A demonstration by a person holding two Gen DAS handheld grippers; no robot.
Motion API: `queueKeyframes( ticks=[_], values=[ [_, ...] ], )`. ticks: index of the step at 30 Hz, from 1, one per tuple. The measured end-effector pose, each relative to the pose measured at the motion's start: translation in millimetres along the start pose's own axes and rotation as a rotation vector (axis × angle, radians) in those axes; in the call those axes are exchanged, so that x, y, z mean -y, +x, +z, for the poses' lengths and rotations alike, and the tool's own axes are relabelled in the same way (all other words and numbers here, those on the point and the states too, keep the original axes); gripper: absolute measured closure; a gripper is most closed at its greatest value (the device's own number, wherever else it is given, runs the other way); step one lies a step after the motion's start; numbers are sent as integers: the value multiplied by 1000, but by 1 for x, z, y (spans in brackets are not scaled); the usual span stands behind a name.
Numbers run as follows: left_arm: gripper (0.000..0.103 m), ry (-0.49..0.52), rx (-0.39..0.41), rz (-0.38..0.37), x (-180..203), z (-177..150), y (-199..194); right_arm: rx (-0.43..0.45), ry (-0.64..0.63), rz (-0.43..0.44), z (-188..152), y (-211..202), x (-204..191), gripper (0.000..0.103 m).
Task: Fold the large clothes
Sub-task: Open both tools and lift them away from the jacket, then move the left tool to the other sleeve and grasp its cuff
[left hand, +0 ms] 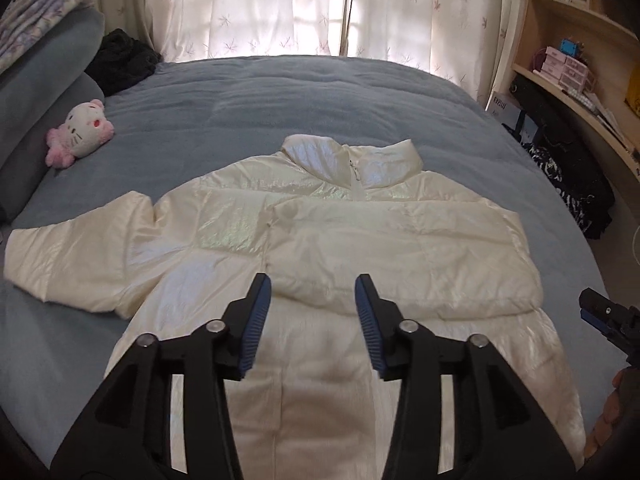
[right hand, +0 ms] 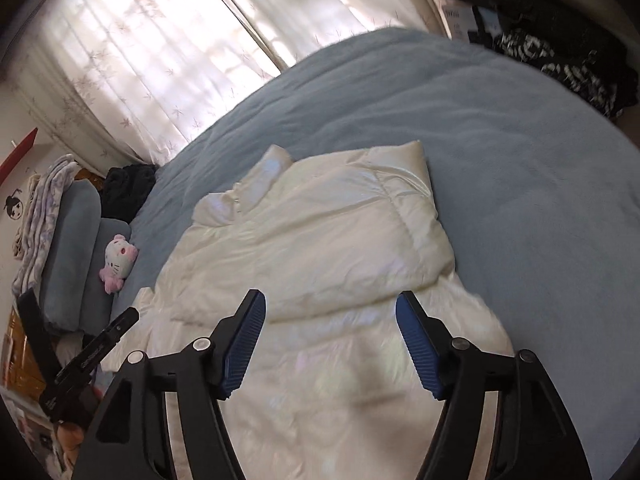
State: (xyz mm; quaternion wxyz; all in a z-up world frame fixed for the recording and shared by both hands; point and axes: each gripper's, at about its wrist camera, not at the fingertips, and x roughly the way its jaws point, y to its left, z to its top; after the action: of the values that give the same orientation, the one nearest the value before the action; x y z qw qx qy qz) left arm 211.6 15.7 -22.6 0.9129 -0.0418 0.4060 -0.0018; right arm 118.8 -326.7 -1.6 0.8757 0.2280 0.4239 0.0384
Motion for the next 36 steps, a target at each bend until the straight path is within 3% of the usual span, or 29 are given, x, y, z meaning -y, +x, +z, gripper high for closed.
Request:
queueKeyframes(
  ticks=[6, 17, 27, 36],
  values=[
    [60, -10, 30, -12, -10, -31, -69, 6, -69, 7, -48, -58, -28, 33],
    [52, -63, 88, 12, -39, -88, -154, 65, -148, 1, -108, -91, -65, 32],
    [51, -77, 105, 42, -78, -122, -184, 53, -262, -3, -145, -90, -103, 29],
    [43, -120, 137, 92, -134, -121, -194, 45, -422, 6, -171, -77, -178, 29]
  ],
)
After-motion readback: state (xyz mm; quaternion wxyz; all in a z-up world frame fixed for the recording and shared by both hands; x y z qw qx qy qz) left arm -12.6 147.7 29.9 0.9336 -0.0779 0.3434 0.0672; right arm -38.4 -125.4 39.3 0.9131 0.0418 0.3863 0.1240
